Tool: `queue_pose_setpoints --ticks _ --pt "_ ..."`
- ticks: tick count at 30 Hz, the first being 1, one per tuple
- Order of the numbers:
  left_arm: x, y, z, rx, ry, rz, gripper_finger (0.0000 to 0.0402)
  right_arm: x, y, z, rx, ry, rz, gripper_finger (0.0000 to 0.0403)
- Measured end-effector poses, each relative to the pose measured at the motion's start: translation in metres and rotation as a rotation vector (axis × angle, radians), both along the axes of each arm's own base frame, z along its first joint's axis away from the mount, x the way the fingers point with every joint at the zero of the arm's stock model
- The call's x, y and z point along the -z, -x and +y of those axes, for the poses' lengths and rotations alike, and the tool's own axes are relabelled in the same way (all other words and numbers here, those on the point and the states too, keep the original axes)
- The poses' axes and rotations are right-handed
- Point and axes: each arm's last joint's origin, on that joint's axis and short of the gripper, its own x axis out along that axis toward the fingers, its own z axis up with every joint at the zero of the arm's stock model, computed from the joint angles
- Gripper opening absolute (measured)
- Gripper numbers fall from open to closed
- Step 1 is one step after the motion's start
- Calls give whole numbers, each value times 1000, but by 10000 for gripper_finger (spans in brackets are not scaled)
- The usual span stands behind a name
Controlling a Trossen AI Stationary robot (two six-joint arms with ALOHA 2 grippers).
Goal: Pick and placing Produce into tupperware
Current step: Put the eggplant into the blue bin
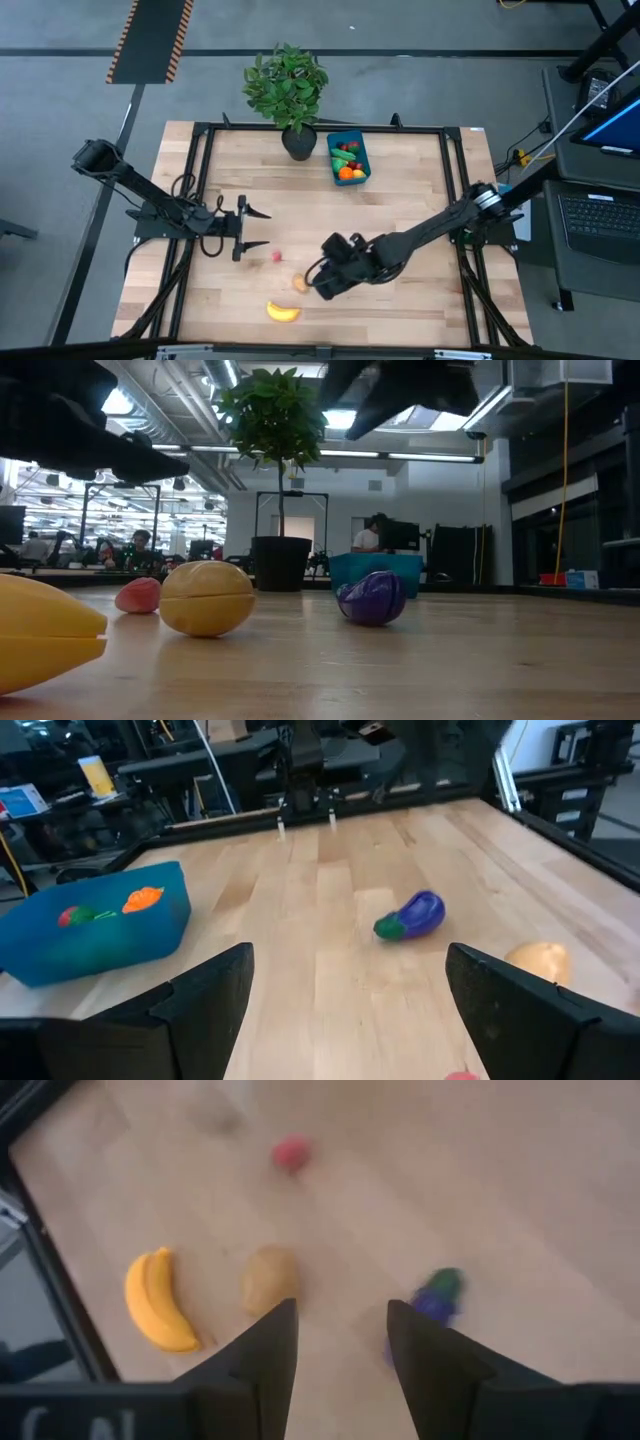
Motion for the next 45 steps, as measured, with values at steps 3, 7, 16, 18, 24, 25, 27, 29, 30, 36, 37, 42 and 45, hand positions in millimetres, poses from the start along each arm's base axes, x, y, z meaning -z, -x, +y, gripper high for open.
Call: queue_pose_setpoints --ticks 3,7,16,18,24,25,27,29,30,36,37,42,45 --pt "1 0 0 1 -10 14 324 6 -13 5 -40 -29 30 158" --pt "3 0 0 1 -22 31 324 17 -20 7 -129 -5 68 158" --pt "11 2 1 1 -60 110 324 29 -30 -10 14 -60 90 158" --pt "12 3 1 1 -66 124 324 29 -32 -16 49 -74 90 158" --pt "12 3 1 1 -66 124 324 32 -34 -34 97 -96 149 158" --pt "12 3 1 1 -67 125 324 32 -34 -36 101 -98 158 158" --pt "13 3 1 1 -67 127 324 32 -34 -39 108 -99 170 158" --pt "13 3 1 1 -69 129 324 33 -34 -41 109 -106 176 158" --pt "13 3 1 1 -69 130 324 33 -34 -41 107 -109 178 158" --pt "13 3 1 1 -69 130 324 45 -32 -40 116 -104 252 158" --pt "13 3 1 1 -69 130 324 48 -31 -40 123 -107 275 158" --pt "14 3 2 0 -68 138 324 56 -33 -38 114 -134 297 158" --pt "15 3 2 0 -70 146 324 61 -34 -38 115 -127 316 158"
